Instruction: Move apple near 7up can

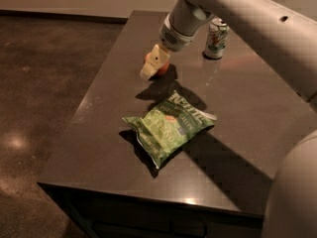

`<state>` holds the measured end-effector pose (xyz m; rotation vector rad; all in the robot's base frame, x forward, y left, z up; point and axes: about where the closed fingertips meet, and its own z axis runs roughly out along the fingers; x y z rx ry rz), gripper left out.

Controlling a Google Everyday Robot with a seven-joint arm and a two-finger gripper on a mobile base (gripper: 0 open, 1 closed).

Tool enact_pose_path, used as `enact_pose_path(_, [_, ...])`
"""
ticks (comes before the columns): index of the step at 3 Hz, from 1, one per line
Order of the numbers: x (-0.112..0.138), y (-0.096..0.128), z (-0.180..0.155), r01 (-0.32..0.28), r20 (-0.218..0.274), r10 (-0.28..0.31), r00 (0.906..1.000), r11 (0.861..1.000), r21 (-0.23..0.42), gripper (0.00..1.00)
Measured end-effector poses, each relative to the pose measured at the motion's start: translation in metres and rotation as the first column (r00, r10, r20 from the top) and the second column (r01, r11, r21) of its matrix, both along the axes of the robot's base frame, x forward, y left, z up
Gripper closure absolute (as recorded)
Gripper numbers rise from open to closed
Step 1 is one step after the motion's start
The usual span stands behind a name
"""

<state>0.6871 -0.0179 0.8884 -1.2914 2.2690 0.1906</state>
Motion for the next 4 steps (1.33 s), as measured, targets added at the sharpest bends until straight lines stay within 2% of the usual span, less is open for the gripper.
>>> enact_pose_path(1, [0.009,0.001,-0.008,-0.012,-0.018,0.012,0.9998,1.0,-0.013,0.0])
enact_pose_path(2, [0.016,0.0,-0.015,-0.024,-0.034,0.023,0.9992,0.999,-0.025,0.11])
enact_pose_path(3, [0.019,-0.003,-0.02,-0.033,-0.043,0.031,0.9986,0.999,-0.035,0.36])
enact_pose_path(4, [0.017,-0.008,-0.018,-0.037,-0.04,0.036,0.9986,0.999,-0.033,0.66])
